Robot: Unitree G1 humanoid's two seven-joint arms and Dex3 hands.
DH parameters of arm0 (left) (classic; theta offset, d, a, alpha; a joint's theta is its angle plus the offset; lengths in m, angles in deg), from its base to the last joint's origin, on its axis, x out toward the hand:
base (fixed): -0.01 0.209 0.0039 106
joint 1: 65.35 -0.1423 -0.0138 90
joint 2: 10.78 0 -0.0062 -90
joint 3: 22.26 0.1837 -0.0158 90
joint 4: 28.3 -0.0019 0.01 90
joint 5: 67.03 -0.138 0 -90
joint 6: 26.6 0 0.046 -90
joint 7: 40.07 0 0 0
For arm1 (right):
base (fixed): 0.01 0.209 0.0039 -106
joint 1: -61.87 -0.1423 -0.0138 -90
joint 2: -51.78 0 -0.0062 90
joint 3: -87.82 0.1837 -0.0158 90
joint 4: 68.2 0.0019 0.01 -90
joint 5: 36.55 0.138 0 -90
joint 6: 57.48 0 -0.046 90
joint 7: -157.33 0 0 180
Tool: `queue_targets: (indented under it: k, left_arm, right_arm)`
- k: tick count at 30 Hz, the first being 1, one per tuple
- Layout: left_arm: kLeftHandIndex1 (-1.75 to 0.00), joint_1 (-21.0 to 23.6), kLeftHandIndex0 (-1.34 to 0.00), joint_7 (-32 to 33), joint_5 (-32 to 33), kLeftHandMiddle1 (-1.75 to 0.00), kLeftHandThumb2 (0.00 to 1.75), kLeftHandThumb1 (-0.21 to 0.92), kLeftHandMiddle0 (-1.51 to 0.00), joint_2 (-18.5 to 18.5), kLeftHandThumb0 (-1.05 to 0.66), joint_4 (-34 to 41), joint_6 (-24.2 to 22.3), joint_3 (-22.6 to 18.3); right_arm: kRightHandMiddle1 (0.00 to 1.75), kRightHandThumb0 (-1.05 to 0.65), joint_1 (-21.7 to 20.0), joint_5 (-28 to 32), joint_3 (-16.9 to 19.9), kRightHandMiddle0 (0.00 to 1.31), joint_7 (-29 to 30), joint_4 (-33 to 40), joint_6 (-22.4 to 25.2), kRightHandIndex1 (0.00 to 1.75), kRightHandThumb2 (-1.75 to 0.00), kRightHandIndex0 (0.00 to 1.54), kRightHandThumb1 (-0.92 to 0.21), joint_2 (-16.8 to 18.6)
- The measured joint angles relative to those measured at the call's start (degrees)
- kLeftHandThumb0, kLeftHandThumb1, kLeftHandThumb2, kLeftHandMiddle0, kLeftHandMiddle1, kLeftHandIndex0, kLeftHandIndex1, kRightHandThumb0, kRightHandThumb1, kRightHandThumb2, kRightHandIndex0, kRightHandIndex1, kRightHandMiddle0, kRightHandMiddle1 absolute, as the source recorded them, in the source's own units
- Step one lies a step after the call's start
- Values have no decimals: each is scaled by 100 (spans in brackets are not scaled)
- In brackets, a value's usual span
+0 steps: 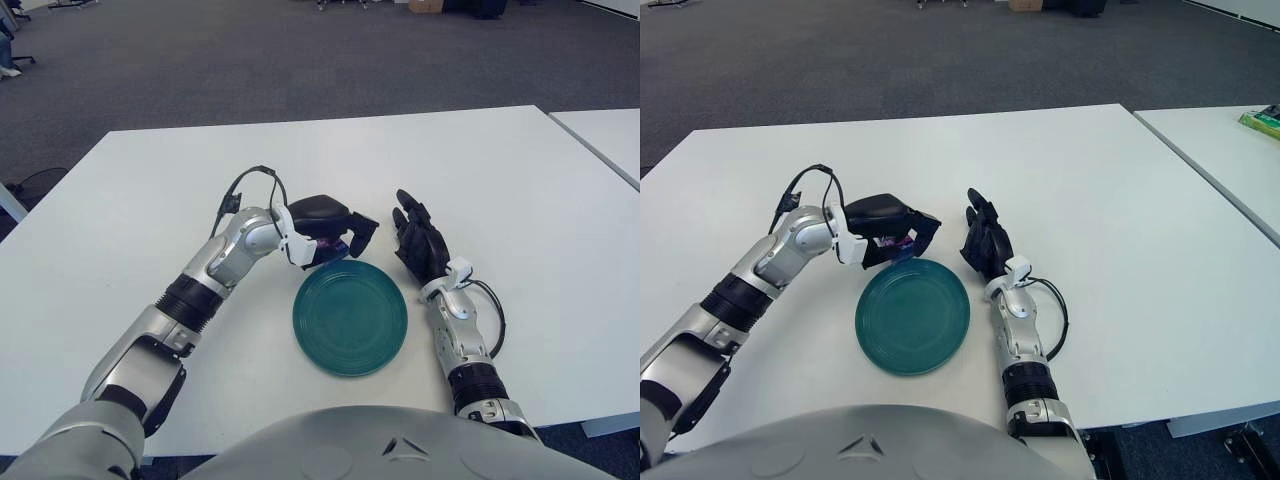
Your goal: Put the gum into the plate.
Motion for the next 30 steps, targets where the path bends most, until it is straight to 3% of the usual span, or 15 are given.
queue_targets:
  k: [1, 2, 4, 6, 7, 12, 18, 30]
  left_arm:
    - [-143, 0, -7, 66, -2, -106, 49, 84, -6, 12, -91, -4, 101, -35]
    - [-135, 0, -6, 132, -9, -96, 47, 86, -5, 27, -94, -5, 219, -69]
    - [-90, 0, -2, 236, -14, -50, 45, 90, -6, 83, -100, -1, 443, -144]
    - [-62, 16, -1, 309, -11, -26, 41, 91, -3, 200, -103, 0, 708, -250]
    - [-47, 61, -1, 314, -6, -16, 38, 91, -2, 293, -103, -46, 862, -310]
    - [-18, 483, 0, 371, -27, -3, 29, 92, 0, 720, -105, -527, 1357, -546]
    - [-10, 1227, -1, 662, -294, 0, 31, 92, 0, 846, -105, -1822, 1616, -566]
    - [-34, 1837, 0, 840, -746, 0, 36, 92, 0, 778, -105, -3444, 1828, -256]
  right_arm:
    - [30, -73, 0, -9, -8, 0, 15, -4, -7, 1, -97, 8, -92, -6]
    - [30, -73, 0, -14, -14, 0, 18, -12, -22, 1, -97, 8, -92, -10]
    - [29, -73, -4, -20, -28, 0, 16, -32, -63, 1, -98, 8, -92, -18]
    - [26, -74, -12, -22, -36, 0, 16, -47, -81, 1, -99, 8, -92, -32]
    - [26, -74, -17, -26, -37, 0, 22, -54, -82, 0, -99, 7, -92, -38]
    - [30, -75, -40, -135, -39, 0, 190, -97, -70, 0, -99, 4, -92, -45]
    - [42, -75, -159, -257, -40, 0, 528, -213, -2, 1, -98, 6, -92, -41]
    - [50, -76, -234, -467, -117, 0, 847, -244, -7, 2, -97, 10, -92, 38]
